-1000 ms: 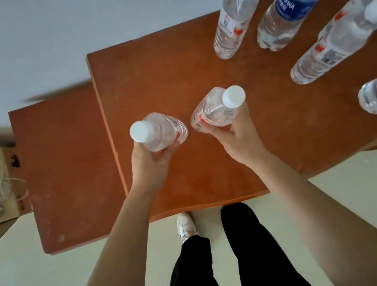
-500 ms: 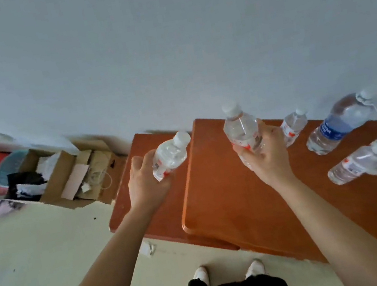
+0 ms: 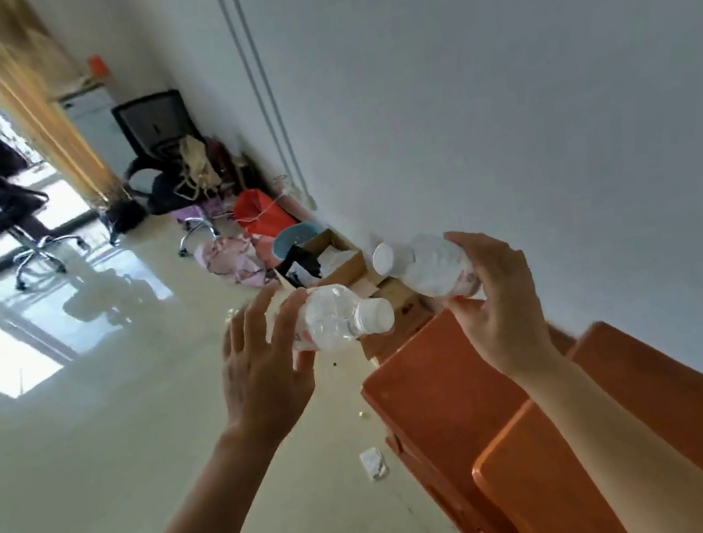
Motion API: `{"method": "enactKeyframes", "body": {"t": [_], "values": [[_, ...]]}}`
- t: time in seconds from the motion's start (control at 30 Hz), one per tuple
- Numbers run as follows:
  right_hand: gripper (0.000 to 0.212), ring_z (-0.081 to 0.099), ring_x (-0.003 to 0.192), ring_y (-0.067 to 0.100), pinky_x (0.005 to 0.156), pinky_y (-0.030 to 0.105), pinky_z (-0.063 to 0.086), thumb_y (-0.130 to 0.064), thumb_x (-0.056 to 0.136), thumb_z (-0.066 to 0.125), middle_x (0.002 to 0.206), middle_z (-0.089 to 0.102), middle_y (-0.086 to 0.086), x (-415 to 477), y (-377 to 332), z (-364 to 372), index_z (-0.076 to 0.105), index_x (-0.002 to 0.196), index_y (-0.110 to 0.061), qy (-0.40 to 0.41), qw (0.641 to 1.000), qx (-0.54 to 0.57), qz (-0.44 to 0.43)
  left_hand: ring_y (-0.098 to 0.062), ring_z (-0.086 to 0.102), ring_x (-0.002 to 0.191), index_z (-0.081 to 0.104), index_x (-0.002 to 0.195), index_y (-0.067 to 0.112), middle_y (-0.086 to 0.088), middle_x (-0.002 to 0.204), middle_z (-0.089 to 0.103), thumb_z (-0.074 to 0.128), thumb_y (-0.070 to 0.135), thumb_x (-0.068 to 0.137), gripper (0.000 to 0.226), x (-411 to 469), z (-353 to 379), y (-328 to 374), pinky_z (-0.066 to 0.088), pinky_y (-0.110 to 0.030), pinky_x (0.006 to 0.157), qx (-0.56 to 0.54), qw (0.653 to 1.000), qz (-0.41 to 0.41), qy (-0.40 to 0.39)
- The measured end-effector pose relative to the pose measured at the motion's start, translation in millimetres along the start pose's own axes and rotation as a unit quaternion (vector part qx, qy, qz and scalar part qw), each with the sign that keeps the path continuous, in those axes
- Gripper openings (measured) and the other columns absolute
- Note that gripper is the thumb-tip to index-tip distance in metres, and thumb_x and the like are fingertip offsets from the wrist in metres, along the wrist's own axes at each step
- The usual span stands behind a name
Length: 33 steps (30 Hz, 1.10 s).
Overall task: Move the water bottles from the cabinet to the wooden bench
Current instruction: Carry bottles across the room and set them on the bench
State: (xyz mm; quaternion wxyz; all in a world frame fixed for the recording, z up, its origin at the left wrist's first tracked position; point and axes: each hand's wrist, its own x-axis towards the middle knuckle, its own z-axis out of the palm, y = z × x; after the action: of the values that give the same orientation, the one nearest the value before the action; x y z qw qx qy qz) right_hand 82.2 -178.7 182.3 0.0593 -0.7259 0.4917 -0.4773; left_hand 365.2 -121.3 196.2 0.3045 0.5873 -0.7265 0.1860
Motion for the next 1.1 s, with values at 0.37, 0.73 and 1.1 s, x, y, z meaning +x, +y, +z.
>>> {"method": "enactKeyframes", "body": {"t": [0.37,0.73,1.1], "values": [[0.094,0.049,0.126,0.029,0.114,0.063,0.029,-0.015,0.083,0.080,0.133,0.053,0.007,36,-251,210,0.026,0.155,-0.039,-0.075,0.985,0.008,-0.158,-0.042,0.053,0.113,0.037,0.151,0.023,-0.024,0.122,0.051,0.082,0.003,0.072,0.093,-99,-141,-274,0.039,-0.062,0.103,0.186,0.977,-0.057,0.084],[0.088,0.049,0.123,0.033,0.107,0.065,0.037,-0.023,0.087,0.076,0.134,0.049,0.009,43,-467,450,0.026,0.157,-0.039,-0.133,0.946,0.012,-0.294,-0.041,0.057,0.106,0.051,0.147,0.023,-0.021,0.121,0.058,0.083,0.007,0.078,0.078,-210,-257,-517,0.041,-0.055,0.091,0.297,0.934,-0.187,0.063],[0.078,0.049,0.119,0.033,0.105,0.057,0.036,-0.011,0.083,0.080,0.132,0.053,0.009,76,-657,743,0.047,0.151,-0.032,-0.132,0.889,0.105,-0.425,-0.040,0.060,0.102,0.046,0.150,0.023,-0.023,0.119,0.058,0.081,0.012,0.080,0.079,-280,-314,-741,0.044,-0.054,0.083,0.370,0.856,-0.361,-0.002]]}}
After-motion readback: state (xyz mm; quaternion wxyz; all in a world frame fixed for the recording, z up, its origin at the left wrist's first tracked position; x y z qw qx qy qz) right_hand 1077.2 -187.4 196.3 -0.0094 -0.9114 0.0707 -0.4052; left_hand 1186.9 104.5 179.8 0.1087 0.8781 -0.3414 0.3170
